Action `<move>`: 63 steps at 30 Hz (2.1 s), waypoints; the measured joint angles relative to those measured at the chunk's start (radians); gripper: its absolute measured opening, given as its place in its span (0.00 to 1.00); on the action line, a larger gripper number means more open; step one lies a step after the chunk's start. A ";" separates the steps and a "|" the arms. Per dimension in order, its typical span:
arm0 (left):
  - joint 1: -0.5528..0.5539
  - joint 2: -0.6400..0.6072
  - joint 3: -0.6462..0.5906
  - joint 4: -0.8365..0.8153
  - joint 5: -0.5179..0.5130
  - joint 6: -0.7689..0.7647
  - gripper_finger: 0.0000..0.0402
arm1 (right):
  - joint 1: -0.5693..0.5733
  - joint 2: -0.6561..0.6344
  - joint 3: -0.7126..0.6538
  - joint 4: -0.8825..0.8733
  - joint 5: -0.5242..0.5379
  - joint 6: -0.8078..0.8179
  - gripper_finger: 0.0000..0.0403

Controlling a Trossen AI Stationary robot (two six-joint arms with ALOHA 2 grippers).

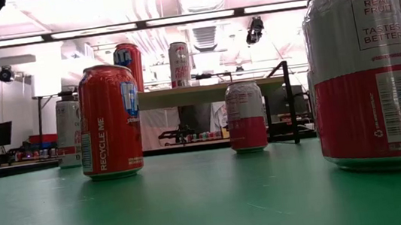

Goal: Place canned beverage on shelf
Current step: Put the bottom right white orange soda can on the shelf

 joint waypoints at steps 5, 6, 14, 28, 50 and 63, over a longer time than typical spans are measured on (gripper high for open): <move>-0.007 -0.012 -0.001 0.002 0.010 0.043 0.70 | -0.026 0.120 0.031 0.127 -0.012 0.029 0.90; -0.008 -0.013 -0.001 0.002 0.011 0.045 0.70 | -0.030 0.138 0.046 0.128 -0.015 0.036 0.90; -0.008 -0.016 -0.010 0.005 0.000 0.053 0.70 | -0.036 0.296 0.244 0.127 -0.001 0.006 0.90; -0.019 -0.016 -0.014 -0.007 -0.005 0.055 0.70 | -0.067 0.345 0.326 0.112 -0.021 0.112 0.80; -0.034 -0.017 -0.019 -0.034 -0.005 0.007 0.81 | -0.112 0.134 0.391 -0.395 -0.016 0.153 0.70; -0.041 -0.081 -0.019 -0.157 0.210 0.017 0.77 | -0.464 0.022 0.299 -0.633 -0.493 0.226 0.70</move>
